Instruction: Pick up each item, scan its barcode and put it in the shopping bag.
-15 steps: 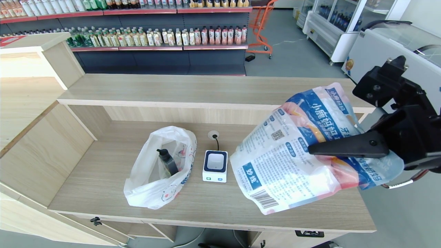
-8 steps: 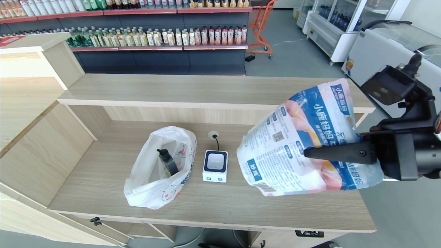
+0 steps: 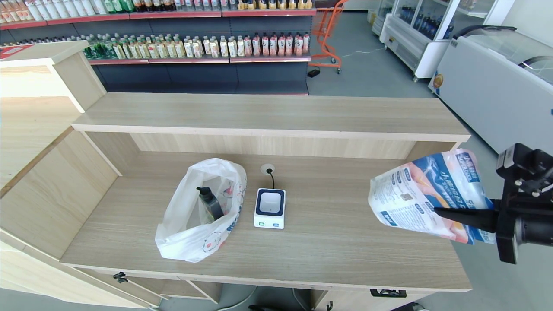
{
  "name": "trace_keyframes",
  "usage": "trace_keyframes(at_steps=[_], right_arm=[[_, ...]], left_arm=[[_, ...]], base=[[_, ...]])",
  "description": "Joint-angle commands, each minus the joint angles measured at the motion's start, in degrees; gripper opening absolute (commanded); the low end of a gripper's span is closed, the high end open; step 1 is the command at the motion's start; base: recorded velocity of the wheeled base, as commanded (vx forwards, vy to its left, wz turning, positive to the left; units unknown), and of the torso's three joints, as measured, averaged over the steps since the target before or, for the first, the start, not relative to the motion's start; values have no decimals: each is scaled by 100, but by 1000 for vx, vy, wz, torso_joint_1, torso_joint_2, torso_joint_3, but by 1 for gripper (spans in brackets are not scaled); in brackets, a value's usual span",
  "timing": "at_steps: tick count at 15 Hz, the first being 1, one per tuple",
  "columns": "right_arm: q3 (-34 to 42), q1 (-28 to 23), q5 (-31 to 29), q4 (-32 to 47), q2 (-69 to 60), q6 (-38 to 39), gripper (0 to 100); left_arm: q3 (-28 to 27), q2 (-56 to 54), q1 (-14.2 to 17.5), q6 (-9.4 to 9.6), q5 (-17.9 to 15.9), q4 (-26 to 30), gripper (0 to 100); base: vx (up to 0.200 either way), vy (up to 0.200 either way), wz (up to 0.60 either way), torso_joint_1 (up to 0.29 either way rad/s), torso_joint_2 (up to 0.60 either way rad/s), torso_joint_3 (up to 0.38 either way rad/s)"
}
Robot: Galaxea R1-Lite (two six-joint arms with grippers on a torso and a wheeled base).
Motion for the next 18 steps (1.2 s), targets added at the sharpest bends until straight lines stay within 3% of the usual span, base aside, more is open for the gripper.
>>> trace_keyframes(at_steps=[1,9,18], right_arm=[[131,-121,-41,3,-180,-49,0],[359,-103,-6,29,-514,-14,0],[447,-165,-41,38,-523,997,0]], left_arm=[[0,-2,0,-1,0,0,100],[0,-2,0,7,0,0,100],[0,-2,0,-1,0,0,100]], base=[[0,0,0,0,0,0],[0,0,0,0,0,0],[0,200,0,4,3,0]])
